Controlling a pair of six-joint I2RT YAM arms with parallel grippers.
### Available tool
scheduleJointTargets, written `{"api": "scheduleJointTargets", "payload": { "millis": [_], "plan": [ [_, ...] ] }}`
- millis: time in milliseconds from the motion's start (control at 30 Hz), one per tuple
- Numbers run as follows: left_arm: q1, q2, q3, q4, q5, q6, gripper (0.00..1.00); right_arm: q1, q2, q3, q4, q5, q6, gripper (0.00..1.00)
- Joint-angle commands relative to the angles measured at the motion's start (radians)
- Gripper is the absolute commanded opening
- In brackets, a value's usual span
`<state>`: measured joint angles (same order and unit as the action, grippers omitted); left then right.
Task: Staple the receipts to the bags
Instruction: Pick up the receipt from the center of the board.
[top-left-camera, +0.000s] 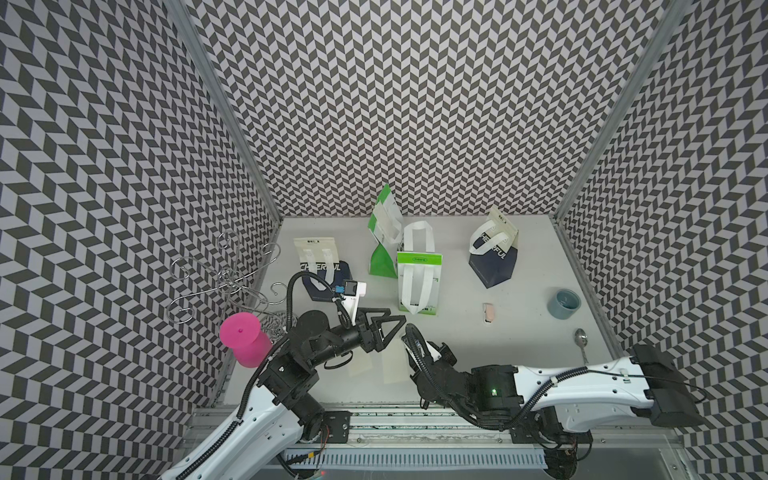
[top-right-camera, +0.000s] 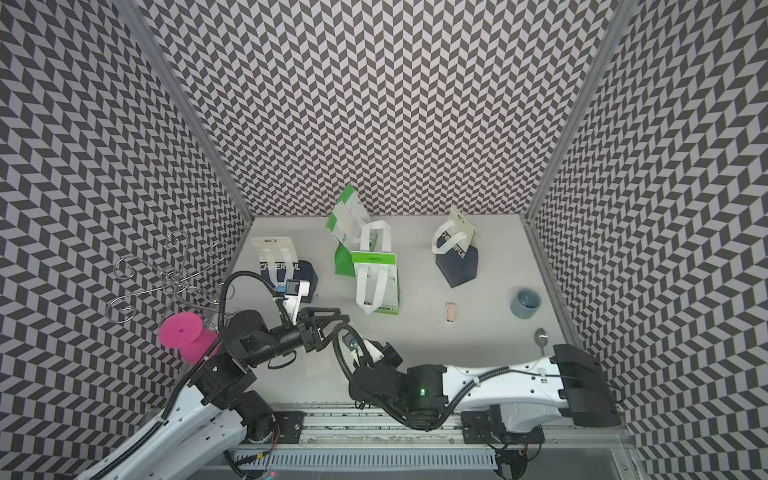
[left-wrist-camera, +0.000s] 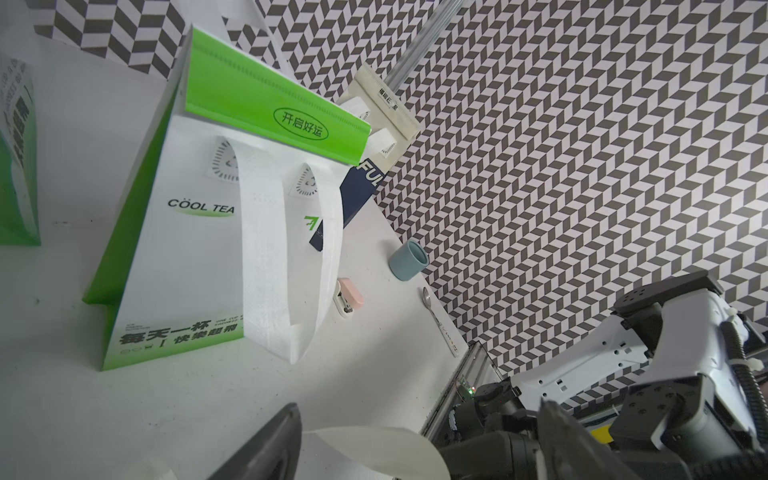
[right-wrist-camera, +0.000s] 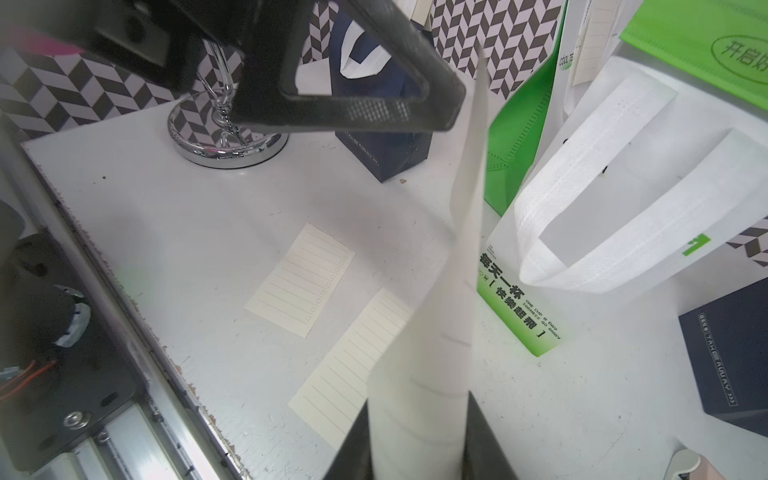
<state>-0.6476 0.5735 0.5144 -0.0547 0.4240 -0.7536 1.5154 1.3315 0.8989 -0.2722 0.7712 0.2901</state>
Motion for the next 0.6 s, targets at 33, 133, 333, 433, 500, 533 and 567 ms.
{"api": "scheduleJointTargets", "payload": {
  "millis": [33, 133, 333, 433, 500, 533, 567],
  "plan": [
    [-0.003, -0.007, 0.002, 0.005, 0.0, -0.07, 0.89, 0.006, 0.02, 0.038, 0.013, 0.062, -0.043, 0.29],
    [-0.002, -0.002, 0.003, -0.022, -0.014, -0.066, 0.85, 0.009, 0.026, 0.044, 0.027, 0.078, -0.06, 0.29],
    [-0.003, 0.014, -0.02, 0.015, -0.011, -0.078, 0.73, 0.025, 0.062, 0.065, 0.02, 0.133, -0.088, 0.29],
    [-0.003, 0.023, -0.028, 0.026, -0.009, -0.077, 0.67, 0.036, 0.078, 0.075, 0.013, 0.158, -0.095, 0.29],
    [-0.003, 0.025, -0.032, 0.034, -0.009, -0.077, 0.62, 0.042, 0.085, 0.075, 0.016, 0.171, -0.099, 0.29],
    [-0.003, 0.025, -0.034, 0.038, -0.009, -0.079, 0.58, 0.043, 0.089, 0.074, 0.015, 0.179, -0.095, 0.29],
    [-0.003, 0.026, -0.035, 0.039, -0.01, -0.08, 0.55, 0.044, 0.093, 0.074, 0.013, 0.183, -0.094, 0.29]
  ]
}}
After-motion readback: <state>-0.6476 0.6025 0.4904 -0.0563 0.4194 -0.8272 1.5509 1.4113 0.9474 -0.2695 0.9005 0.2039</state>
